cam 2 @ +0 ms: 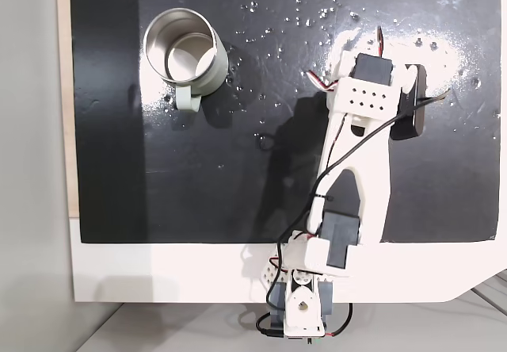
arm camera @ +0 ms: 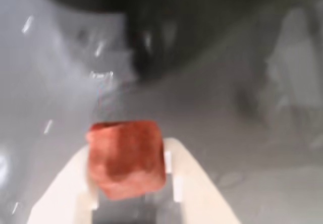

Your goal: Grasp a cube and put it in the cup.

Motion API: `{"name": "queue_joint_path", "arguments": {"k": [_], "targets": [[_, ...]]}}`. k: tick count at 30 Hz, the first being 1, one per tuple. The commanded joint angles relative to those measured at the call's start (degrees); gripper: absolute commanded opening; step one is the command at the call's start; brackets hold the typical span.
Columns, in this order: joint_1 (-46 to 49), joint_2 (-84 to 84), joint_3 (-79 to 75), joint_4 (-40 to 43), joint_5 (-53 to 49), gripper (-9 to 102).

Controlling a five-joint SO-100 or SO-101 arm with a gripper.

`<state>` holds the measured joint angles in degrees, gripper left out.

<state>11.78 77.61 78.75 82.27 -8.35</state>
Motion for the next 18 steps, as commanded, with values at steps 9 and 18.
{"name": "queue_joint_path", "arguments": {"k": [9, 18], "targets": [[-4.2, 12.7, -24.7, 18.6, 3.0, 5], [-6.9, 12.2, -31.0, 20.7, 4.2, 5]]}}
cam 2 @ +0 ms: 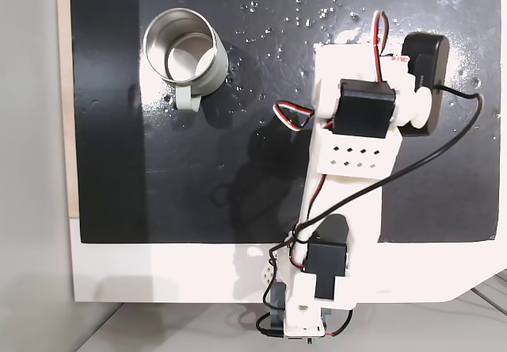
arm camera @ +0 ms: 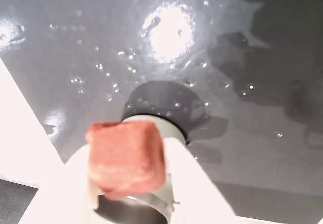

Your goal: Grasp a cube and put it in the cup.

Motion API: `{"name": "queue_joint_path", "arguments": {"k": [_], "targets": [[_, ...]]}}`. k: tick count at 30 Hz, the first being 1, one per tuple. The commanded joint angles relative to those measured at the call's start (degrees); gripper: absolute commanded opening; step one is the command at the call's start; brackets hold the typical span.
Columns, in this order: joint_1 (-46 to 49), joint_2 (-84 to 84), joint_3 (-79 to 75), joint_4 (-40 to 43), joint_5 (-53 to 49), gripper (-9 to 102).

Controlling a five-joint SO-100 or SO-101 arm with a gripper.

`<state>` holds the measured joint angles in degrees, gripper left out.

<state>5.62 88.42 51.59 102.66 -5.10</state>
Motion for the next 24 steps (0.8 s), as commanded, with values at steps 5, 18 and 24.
{"name": "queue_joint_path", "arguments": {"k": [5, 18, 24], "targets": [[-4.0, -2.3, -7.3, 0.3, 3.1, 5], [-17.8, -20.7, -31.7, 0.4, 5.4, 6], [-23.7, -28.2, -41.7, -0.6, 5.4, 6]]}}
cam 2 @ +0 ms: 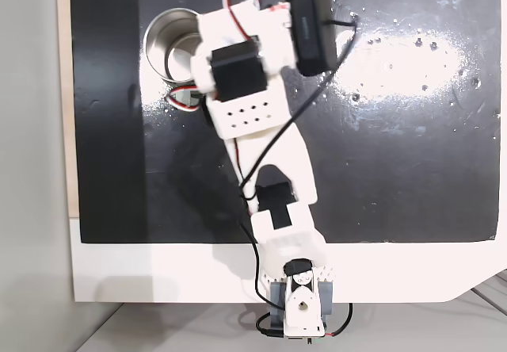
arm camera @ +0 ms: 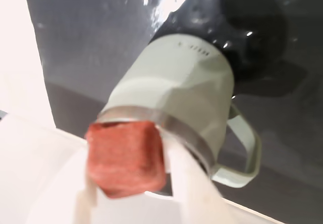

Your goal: Grasp a cube and put it in the cup.

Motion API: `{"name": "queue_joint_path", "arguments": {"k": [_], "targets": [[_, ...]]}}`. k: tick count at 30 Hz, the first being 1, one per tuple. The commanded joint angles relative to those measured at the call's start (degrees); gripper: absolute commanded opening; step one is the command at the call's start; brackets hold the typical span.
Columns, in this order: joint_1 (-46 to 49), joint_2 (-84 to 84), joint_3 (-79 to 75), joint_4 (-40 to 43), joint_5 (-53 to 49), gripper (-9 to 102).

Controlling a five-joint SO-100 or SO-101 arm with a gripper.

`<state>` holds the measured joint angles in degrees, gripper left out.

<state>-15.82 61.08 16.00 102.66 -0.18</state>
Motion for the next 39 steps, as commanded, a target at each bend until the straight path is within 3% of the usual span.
{"name": "queue_joint_path", "arguments": {"k": [1, 17, 25, 39], "targets": [[-3.2, -2.0, -7.3, -0.8, 0.4, 6], [-11.0, -8.3, -12.9, -2.1, 0.0, 7], [-10.5, -7.7, -12.9, -0.9, 1.5, 28], [-12.1, -6.6, -11.8, -0.4, 0.9, 27]]}}
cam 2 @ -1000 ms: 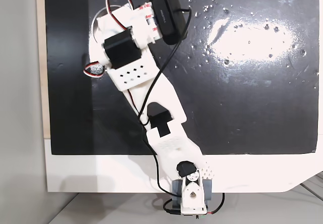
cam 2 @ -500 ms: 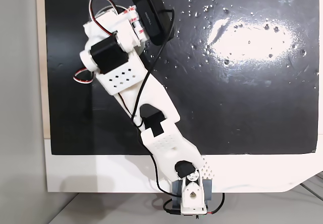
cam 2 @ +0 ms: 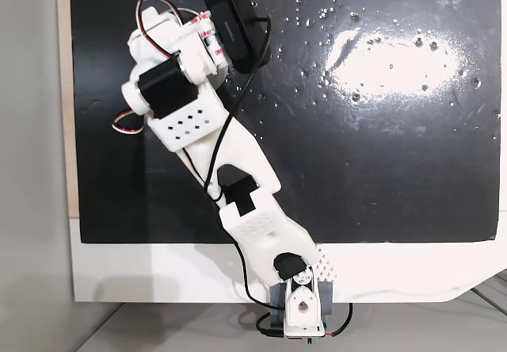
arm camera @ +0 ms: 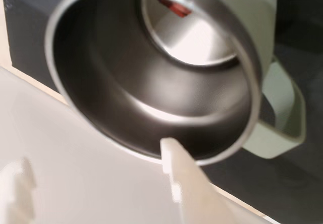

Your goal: Grasp a cube and put it in the cup.

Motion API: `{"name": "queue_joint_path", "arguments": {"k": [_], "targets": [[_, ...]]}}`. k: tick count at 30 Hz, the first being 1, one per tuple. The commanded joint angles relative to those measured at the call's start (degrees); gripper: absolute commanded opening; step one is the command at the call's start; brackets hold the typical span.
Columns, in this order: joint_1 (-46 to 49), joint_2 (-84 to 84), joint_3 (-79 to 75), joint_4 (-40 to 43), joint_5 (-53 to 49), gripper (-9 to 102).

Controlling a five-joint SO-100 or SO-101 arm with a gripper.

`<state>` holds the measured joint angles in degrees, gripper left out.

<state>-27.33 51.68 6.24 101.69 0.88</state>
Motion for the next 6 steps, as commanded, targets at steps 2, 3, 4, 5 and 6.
{"name": "queue_joint_path", "arguments": {"k": [2, 3, 4, 5, 6], "targets": [[-0.7, 3.1, -1.8, 0.6, -0.2, 27], [-0.7, 3.3, -1.8, 0.6, -0.2, 27], [-0.7, 3.3, -1.8, 0.6, -0.2, 27], [-0.8, 3.4, -1.8, 0.7, -0.2, 27], [-0.8, 3.4, -1.7, 0.7, -0.2, 27]]}}
